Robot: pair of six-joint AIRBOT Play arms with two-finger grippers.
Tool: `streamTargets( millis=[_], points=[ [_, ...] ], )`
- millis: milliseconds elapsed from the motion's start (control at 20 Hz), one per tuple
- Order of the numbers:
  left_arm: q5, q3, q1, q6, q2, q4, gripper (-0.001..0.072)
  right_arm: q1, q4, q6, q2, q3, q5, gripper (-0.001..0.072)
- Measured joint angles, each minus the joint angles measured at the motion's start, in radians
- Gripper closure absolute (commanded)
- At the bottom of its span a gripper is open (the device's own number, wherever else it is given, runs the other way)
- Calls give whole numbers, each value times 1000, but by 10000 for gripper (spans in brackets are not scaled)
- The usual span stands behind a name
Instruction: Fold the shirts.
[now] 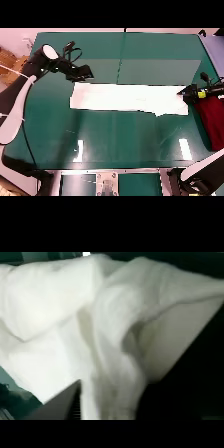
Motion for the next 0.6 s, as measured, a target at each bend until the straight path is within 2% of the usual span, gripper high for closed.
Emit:
streamTargets(
  millis=[100,400,600],
  points=[
    [26,0,-33,18,0,3,677,13,-1,-6,-7,5,16,691],
    [132,0,-160,45,-10,-2,678,24,-3,19,33,49,14,693],
    [256,0,-291,49,-64,-11,678,37,63,90,137,88,72,692]
  ],
)
